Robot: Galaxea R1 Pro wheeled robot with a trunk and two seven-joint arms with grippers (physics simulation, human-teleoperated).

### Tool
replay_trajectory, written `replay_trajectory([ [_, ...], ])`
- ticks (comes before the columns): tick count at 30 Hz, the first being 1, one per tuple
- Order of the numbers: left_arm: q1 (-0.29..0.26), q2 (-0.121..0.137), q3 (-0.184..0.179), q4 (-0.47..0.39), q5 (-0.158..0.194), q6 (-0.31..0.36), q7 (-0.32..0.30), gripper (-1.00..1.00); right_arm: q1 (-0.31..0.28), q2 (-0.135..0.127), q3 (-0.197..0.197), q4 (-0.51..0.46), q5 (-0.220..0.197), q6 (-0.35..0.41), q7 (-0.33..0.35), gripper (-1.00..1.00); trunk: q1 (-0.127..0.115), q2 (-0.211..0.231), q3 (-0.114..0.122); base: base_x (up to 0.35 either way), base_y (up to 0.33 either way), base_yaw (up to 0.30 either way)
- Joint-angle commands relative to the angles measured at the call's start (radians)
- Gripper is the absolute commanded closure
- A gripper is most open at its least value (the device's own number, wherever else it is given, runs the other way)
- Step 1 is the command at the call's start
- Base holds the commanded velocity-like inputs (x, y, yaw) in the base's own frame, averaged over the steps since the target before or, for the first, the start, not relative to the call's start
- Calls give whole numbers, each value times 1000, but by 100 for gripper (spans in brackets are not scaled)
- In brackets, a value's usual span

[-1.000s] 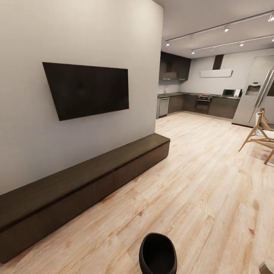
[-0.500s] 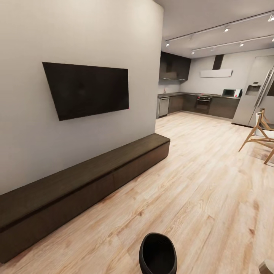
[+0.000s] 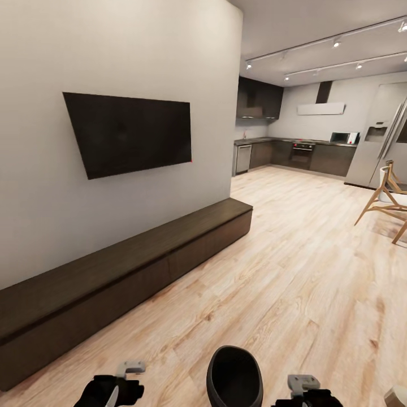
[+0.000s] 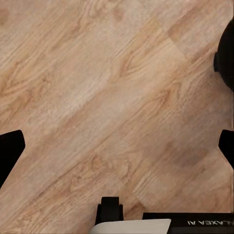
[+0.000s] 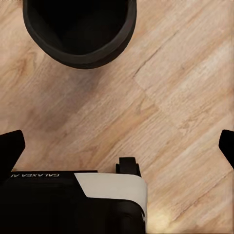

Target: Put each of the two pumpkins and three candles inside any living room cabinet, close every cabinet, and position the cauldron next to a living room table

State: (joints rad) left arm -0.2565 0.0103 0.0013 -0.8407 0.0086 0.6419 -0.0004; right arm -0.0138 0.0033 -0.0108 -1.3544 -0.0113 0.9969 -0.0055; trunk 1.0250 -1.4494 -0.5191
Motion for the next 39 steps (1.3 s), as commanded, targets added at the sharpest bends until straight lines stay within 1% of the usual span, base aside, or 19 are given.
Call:
replay_trajectory([
  [1,-5,-3,-1,-1,-1,4,-1,-100,-1,0,-1,-4,-2,6,0,-100,0,-1,-1,0,0,0],
  [4,-10,-7,-3,2,-2,-1,1,-100,-1,1,-2,-6,-3,0,1,-100,0,-1,-1,0,0,0],
  [9,-12,-12,-4,6,-2,-19,2,-100,-1,1,-2,-8,-4,-65,1,-100,0,-1,-1,0,0,0],
  [13,-12,-17,-4,10,1,-40,1,-100,-1,0,0,-8,-9,-86,6,-100,0,-1,-1,33,4,0],
  [15,-12,-18,-4,34,0,-60,1,-100,-1,-1,1,-7,-26,-96,7,-100,0,-1,-1,150,33,0],
  [18,-12,-19,-6,81,-3,-109,2,-100,-1,-2,1,10,-53,-123,7,-100,0,-1,-1,100,14,0],
  [20,-12,-19,-6,96,-3,-128,3,-100,-1,-2,1,39,-68,-140,6,-100,0,-1,-1,35,5,0],
  [22,-12,-21,-6,106,-4,-141,4,-100,0,-2,1,97,-81,-159,5,-100,0,-1,-1,18,2,-58],
  [26,-12,-23,-6,112,-5,-148,5,-100,-1,-1,1,176,-88,-192,3,-100,0,-1,-1,6,1,-198],
  [32,-12,-24,-6,113,-5,-149,5,-100,-1,0,2,199,-89,-208,2,-100,0,-1,-1,1,-42,-272],
  [39,-12,-23,-6,113,-5,-149,4,-100,-1,-1,2,205,-88,-210,1,-100,0,-1,-1,0,-220,-285],
])
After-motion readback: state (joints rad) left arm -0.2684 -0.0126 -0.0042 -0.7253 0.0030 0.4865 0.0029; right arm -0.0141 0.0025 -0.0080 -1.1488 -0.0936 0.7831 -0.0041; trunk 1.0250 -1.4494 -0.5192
